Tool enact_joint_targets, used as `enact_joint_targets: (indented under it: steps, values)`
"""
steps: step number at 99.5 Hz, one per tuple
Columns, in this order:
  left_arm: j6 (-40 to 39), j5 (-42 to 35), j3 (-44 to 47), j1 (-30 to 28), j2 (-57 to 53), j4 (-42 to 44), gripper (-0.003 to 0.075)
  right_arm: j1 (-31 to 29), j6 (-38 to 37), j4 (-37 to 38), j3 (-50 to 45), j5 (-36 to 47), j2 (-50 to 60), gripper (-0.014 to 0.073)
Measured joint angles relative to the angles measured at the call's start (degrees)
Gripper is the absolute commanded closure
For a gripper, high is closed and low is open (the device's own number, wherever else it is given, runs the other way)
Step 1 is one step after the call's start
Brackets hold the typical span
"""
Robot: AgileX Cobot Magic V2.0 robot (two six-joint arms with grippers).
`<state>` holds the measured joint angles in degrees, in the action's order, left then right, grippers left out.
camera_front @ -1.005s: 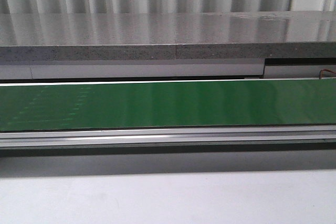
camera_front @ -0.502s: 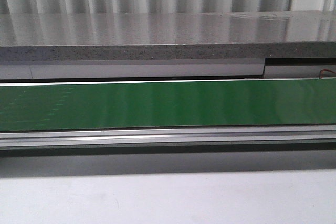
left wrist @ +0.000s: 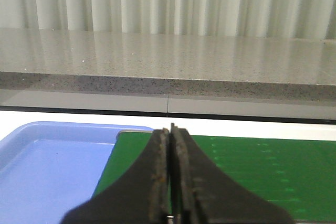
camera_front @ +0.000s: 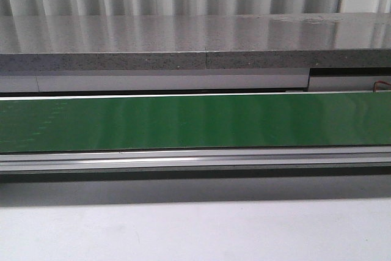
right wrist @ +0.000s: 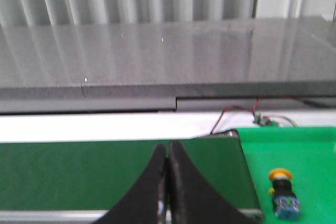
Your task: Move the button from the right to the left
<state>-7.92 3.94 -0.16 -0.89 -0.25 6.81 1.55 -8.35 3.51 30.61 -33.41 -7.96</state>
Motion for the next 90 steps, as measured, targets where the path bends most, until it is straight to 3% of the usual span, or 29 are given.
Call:
enact_joint_targets:
  steps: [19, 31, 66, 76, 90]
  values:
    - [0.0, 0.0, 0.0, 0.0, 0.0, 0.0, 0.0740, 0.0, 0.0, 0.0, 15.9, -23.2, -13.4, 0.0661]
    - [0.0, 0.0, 0.0, 0.0, 0.0, 0.0, 0.0740, 0.0, 0.0, 0.0, 22.5, -32.0, -20.5, 0.0661]
    - [0.0, 0.0, 0.0, 0.0, 0.0, 0.0, 0.0740, 0.0, 0.0, -0.1, 24.3, -35.5, -27.2, 0.0649]
    - [0.0, 0.0, 0.0, 0.0, 0.0, 0.0, 0.0740, 0.0, 0.0, -0.1, 24.3, -35.6, -27.4, 0.0526]
    - [0.0, 0.0, 0.0, 0.0, 0.0, 0.0, 0.0740, 0.0, 0.0, -0.1, 24.1, -36.1, -27.5, 0.0167]
